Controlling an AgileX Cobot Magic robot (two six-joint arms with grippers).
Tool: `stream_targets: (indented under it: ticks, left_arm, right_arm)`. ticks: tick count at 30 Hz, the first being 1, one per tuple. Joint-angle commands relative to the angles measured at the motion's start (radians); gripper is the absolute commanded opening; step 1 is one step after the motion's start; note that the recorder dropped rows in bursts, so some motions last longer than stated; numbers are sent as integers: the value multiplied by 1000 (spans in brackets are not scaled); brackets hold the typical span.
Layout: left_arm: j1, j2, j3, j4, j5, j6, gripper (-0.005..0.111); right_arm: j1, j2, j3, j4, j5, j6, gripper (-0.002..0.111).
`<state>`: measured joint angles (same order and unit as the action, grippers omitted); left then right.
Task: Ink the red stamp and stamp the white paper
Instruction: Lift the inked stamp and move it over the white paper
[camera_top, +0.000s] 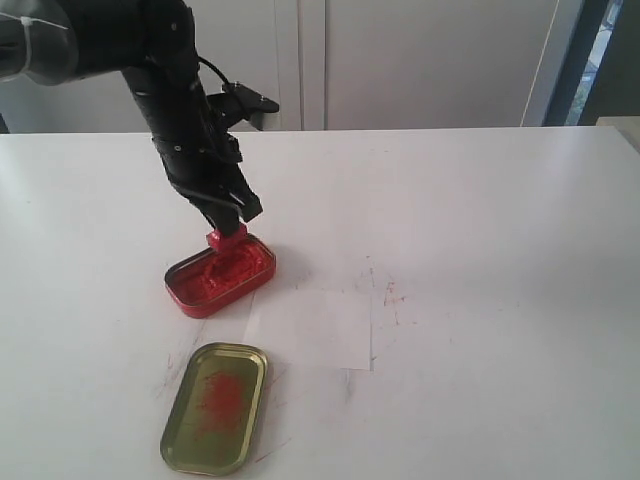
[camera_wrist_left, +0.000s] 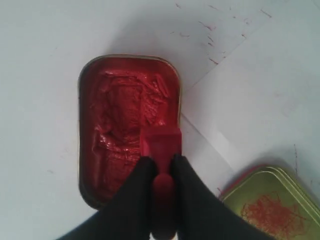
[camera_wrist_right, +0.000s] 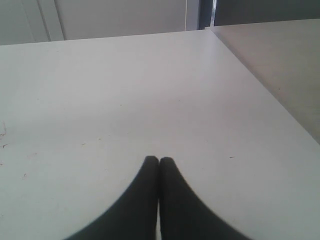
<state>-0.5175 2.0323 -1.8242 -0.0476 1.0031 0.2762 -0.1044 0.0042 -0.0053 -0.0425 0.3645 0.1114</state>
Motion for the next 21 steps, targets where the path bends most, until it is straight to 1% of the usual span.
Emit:
stream_targets:
  ticks: [1, 2, 3, 6, 7, 11, 13, 21]
  left_arm:
    - [-74, -21, 13, -14, 13, -3, 0]
    - [-90, -25, 23, -12, 6, 21, 0]
    - [-112, -37, 53, 0, -31, 36, 0]
    - [-137, -73, 114, 0, -120, 35, 0]
    - [-151, -92, 153, 0, -163, 35, 0]
    - [-193, -111, 238, 0, -223, 35, 0]
    - [-204, -111, 246, 0, -238, 35, 0]
    - [-204, -109, 246, -2, -241, 39, 0]
  right_arm:
    - [4, -4, 5, -2, -15, -1, 0]
    - [4, -4, 5, -2, -15, -1, 0]
    - [4, -4, 5, -2, -15, -1, 0]
    - [4, -4, 5, -2, -15, -1, 0]
    - [4, -4, 5, -2, -15, -1, 0]
    - [4, -4, 5, -2, -15, -1, 0]
    - [4, -4, 5, -2, -15, -1, 0]
    - [4, -4, 5, -2, -15, -1, 0]
